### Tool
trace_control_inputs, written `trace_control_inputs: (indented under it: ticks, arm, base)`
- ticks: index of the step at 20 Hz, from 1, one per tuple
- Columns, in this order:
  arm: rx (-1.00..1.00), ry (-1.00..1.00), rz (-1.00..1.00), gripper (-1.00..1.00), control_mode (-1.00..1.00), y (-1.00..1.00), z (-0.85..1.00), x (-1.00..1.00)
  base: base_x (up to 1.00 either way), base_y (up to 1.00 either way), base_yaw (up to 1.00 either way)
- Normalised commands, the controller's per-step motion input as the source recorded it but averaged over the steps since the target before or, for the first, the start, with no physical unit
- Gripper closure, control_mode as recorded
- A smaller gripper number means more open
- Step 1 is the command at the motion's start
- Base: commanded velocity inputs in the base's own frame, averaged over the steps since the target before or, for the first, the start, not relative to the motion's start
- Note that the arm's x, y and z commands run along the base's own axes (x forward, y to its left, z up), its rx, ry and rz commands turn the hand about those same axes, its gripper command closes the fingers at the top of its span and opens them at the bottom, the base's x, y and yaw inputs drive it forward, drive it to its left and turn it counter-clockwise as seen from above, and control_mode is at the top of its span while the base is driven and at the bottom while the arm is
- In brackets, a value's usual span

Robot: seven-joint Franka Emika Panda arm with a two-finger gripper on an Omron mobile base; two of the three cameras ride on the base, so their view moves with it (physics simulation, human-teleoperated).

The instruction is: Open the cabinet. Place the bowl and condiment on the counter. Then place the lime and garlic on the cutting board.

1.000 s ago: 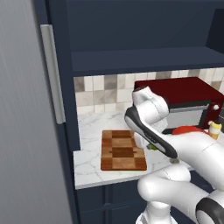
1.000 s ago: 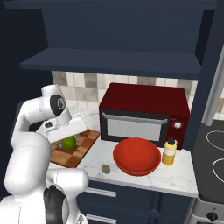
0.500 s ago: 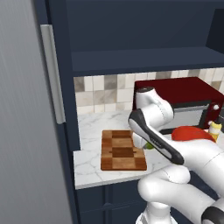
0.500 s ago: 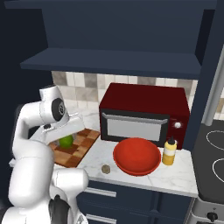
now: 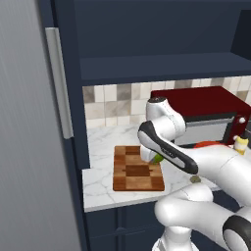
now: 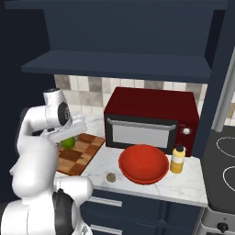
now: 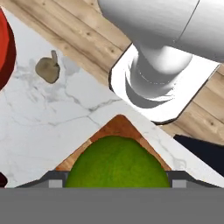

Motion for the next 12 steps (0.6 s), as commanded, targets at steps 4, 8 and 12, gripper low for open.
trace_control_inputs:
  ticks: [4,8,12]
  arm:
    - [0.0,0.0,0.02,1.0,-1.0,0.1,-0.17,0.31]
    - [0.0,0.0,0.03,1.0,-1.0,0.0,-0.26,0.23]
    - [0.0,0.0,0.05,1.0,-1.0,0.0,-0.3,0.35]
  base:
    - [0.0,0.0,0.0]
    - [0.0,0.0,0.0]
    - [0.0,0.0,0.0]
